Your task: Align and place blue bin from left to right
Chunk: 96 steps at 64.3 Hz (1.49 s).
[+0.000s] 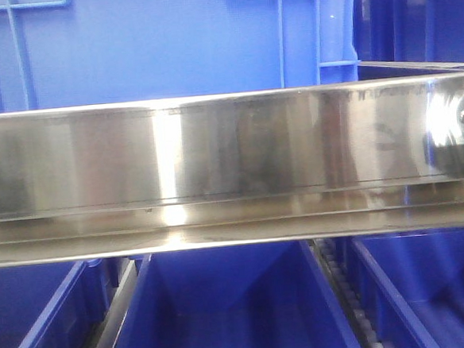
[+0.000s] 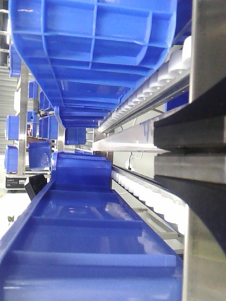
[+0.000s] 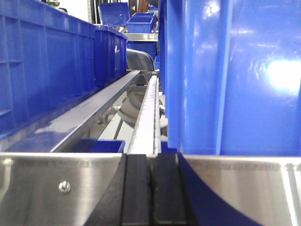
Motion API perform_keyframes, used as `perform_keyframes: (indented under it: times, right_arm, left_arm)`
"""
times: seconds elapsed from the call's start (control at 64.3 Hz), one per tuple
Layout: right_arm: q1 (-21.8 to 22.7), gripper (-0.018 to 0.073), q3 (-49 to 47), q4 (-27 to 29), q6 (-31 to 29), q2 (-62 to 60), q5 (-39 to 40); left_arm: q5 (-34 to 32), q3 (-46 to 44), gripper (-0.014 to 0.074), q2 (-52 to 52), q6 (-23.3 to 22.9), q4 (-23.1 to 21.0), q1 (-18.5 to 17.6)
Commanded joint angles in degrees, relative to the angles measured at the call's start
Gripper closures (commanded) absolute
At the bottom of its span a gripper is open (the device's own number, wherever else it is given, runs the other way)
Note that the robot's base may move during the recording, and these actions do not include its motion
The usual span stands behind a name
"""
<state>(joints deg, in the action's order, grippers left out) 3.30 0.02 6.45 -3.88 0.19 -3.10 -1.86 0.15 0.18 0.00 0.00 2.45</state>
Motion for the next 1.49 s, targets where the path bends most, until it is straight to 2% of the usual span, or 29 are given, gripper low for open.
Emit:
perform_keyframes:
  times: [0.0,0.078,0.124,0.265,0.342,0.405,0.498,0.591,0.638,0.762,0.825,0.949,1.043,1.151,1.245,1.354,1.478]
  right_arm:
    - [0.1,0.0627,0.0,0.2,0.1,-0.2,4.3]
    - [0.1,0.0627,0.0,0.3,0.3,-0.2,8.4]
    - [0.1,0.0627,-1.1,0.3,0.9,-0.2,8.1]
    - [0.1,0.0620,-11.9,0.3,1.2,-0.2,-3.6]
    - [0.1,0.0585,-19.0,0.3,1.2,0.4,-9.4]
    - [0.1,0.0491,-23.8,0.3,1.2,2.2,-12.3]
    - [0.1,0.0251,-30.3,0.3,1.2,6.3,-14.7]
    - [0.1,0.0053,-35.6,0.3,1.2,10.9,-15.7]
    - [0.1,-0.0017,-38.0,0.3,1.2,13.4,-16.0]
    - [0.1,-0.0009,-42.3,0.3,1.2,19.2,-16.6]
    - [0.1,-0.0009,-44.0,0.6,1.2,21.9,-16.5]
    - [-0.4,-0.0009,-48.1,3.3,1.2,27.9,-16.7]
    - [-2.2,-0.0009,-51.7,3.2,1.2,32.2,-18.2]
    - [-6.1,-0.0009,-57.4,3.2,-1.7,38.2,-21.4]
    - [-9.6,-0.0009,-62.4,3.2,-2.7,43.6,-24.4]
    - [-12.8,-0.0009,-70.4,3.2,-2.7,51.7,-30.7]
    - [-13.7,-0.0009,-81.9,3.2,-2.7,62.1,-41.1]
  left_arm:
    - [-1.9,-0.1,0.0708,-0.2,0.0,-0.3,-0.4]
    - [-0.7,-2.3,0.0708,-0.2,0.0,-0.3,-0.4]
    - [1.9,-4.8,0.0708,-0.2,0.0,-0.3,-0.4]
    - [10.3,-15.0,0.0700,-0.2,0.0,0.0,-0.4]
    - [16.6,-20.9,0.0646,0.2,0.0,0.3,-0.4]
    - [21.1,-25.5,0.0554,1.8,0.0,0.3,-0.4]
    - [25.6,-32.6,0.0360,5.6,0.0,0.3,-0.4]
    - [26.7,-38.1,0.0214,9.9,0.0,0.0,-0.4]
    - [26.7,-40.4,0.0150,12.0,0.0,0.0,-0.4]
    - [26.7,-46.0,0.0022,18.6,0.0,-0.9,-0.4]
    - [27.2,-48.0,-0.0011,21.9,0.0,-0.9,-0.4]
    - [30.2,-51.5,-0.0010,29.6,0.0,-1.1,-1.3]
    - [32.3,-53.9,-0.0003,33.8,0.0,-1.1,-5.0]
    - [35.4,-57.7,-0.0003,39.8,0.0,-1.1,-9.7]
    - [37.6,-62.3,-0.0003,45.7,0.0,-1.1,-12.1]
    - [40.8,-70.0,-0.0003,53.3,0.0,-1.1,-13.3]
    - [46.7,-80.4,-0.0003,62.9,0.0,-1.1,-13.4]
